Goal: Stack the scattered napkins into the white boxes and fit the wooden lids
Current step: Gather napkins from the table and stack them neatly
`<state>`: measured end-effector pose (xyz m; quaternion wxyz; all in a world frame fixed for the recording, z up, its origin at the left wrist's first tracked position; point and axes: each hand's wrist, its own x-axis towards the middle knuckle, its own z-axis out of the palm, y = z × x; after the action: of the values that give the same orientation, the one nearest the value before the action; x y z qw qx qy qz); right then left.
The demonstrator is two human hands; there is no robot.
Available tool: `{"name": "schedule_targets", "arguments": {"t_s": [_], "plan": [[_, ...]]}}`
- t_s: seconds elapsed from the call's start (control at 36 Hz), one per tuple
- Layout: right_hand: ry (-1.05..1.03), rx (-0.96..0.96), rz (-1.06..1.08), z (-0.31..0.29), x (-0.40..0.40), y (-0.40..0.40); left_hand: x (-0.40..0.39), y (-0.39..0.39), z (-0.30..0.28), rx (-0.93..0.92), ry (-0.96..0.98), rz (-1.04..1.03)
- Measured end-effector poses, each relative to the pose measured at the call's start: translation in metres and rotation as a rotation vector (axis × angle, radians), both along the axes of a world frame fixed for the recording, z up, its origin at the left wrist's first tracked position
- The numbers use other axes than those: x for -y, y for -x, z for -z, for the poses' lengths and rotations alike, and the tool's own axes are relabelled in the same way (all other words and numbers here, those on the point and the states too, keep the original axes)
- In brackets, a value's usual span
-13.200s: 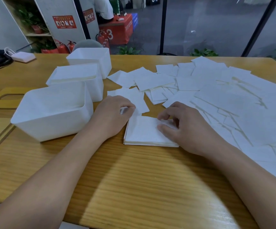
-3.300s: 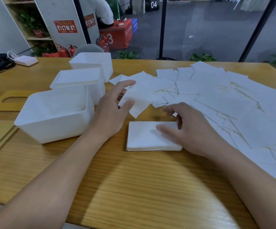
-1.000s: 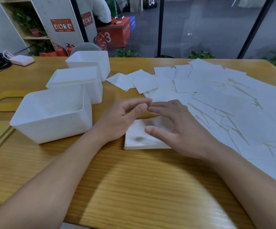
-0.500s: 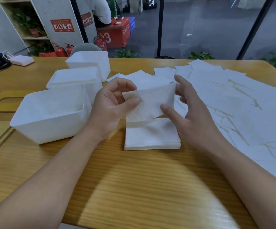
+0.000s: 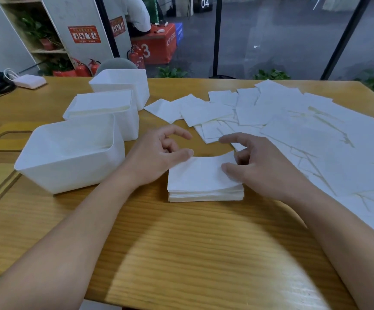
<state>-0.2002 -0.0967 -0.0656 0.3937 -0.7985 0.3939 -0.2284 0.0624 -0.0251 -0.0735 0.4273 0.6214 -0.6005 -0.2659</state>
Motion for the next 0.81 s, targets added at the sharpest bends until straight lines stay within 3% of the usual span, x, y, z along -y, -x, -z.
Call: {"name": "schedule_targets", "arguments": {"t_s": [0.14,0.25,0.42,0.81], "plan": [[0.178,-0.113,0.027,0.007,0.002,0.000,-0.001,0.000,0.003,0.201,-0.049,0.020],[0.353,-0.158,0.048,0.015,0.004,-0.005,-0.001,-0.001,0.006,0.220,-0.031,0.035],[0.308,-0.271,-0.080,0.021,0.008,-0.023,0.002,0.004,0.012,0.285,-0.050,0.058],[0.449,-0.448,-0.112,0.029,0.017,-0.036,0.004,0.005,0.016,0.324,-0.055,0.076]]}}
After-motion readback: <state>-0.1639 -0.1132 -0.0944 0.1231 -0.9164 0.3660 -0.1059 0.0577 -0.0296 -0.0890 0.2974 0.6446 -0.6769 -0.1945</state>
